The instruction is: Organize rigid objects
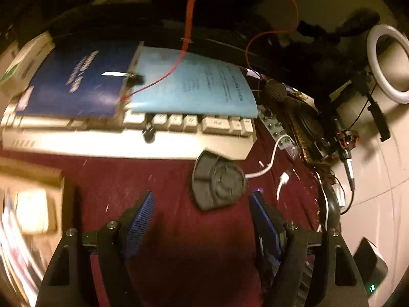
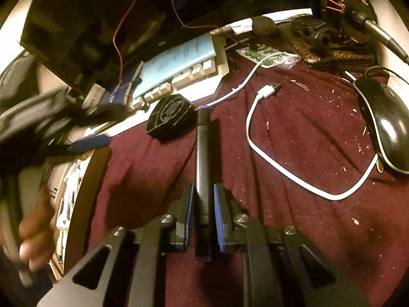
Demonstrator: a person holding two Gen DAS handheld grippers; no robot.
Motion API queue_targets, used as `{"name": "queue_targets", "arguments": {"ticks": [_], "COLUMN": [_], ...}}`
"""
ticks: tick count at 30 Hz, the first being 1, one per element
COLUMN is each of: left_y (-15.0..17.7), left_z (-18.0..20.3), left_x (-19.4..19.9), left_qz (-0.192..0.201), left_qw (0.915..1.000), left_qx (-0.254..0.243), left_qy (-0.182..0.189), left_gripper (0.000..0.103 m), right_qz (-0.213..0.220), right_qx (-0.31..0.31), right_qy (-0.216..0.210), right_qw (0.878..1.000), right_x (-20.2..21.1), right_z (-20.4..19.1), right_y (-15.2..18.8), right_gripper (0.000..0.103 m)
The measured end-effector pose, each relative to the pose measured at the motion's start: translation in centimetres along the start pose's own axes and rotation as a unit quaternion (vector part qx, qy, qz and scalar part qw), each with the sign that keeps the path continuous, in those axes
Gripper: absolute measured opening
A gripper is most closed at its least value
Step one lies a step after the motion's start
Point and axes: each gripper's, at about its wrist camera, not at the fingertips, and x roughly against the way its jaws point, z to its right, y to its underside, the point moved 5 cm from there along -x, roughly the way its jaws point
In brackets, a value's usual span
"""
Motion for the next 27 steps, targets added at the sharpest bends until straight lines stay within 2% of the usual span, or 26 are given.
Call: {"name": "queue_targets", "arguments": {"ticks": [3, 7, 9, 11, 12, 18, 24, 27], "left_y": [-0.8, -0.8, -0.7, -0.8, -0.8, 0.7, 5.8, 8.7], "left_z": [0.0, -0.4, -0.6, -0.5, -0.4, -1.2, -3.8, -5.0], "left_x": [-1.9, -3.7, -4.0, -3.7, -3.5, -2.3, 1.5, 4.0], "left_qz": [-0.014, -0.033, -0.033, -0.026, -0.026, -0.046, -0.056, -0.044], "left_qw": [0.9999, 0.9994, 0.9993, 0.9995, 0.9996, 0.9981, 0.9961, 0.9953], "left_qx": [-0.005, 0.007, 0.019, 0.019, 0.014, 0.039, 0.065, 0.08], "left_qy": [-0.008, -0.009, 0.002, 0.004, -0.005, 0.011, 0.021, 0.033], "left_gripper": [0.078, 0.058, 0.053, 0.03, 0.024, 0.023, 0.023, 0.023], "right_qz": [-0.001, -0.003, -0.002, -0.002, -0.001, 0.001, 0.001, 0.001], "right_qx": [-0.009, -0.015, -0.017, -0.019, -0.018, -0.016, -0.009, 0.002], "right_qy": [-0.012, -0.023, -0.025, -0.026, -0.026, -0.025, -0.025, -0.024], "right_qw": [1.0, 1.0, 1.0, 0.999, 1.0, 1.0, 1.0, 1.0], "right_x": [0.1, 0.1, 0.1, 0.1, 0.1, 0.1, 0.1, 0.1], "right_z": [0.3, 0.4, 0.5, 0.5, 0.5, 0.5, 0.3, -0.2], "right_y": [0.1, 0.1, 0.2, 0.2, 0.2, 0.2, 0.2, 0.3], "right_gripper": [0.015, 0.015, 0.015, 0.015, 0.015, 0.015, 0.015, 0.015]}}
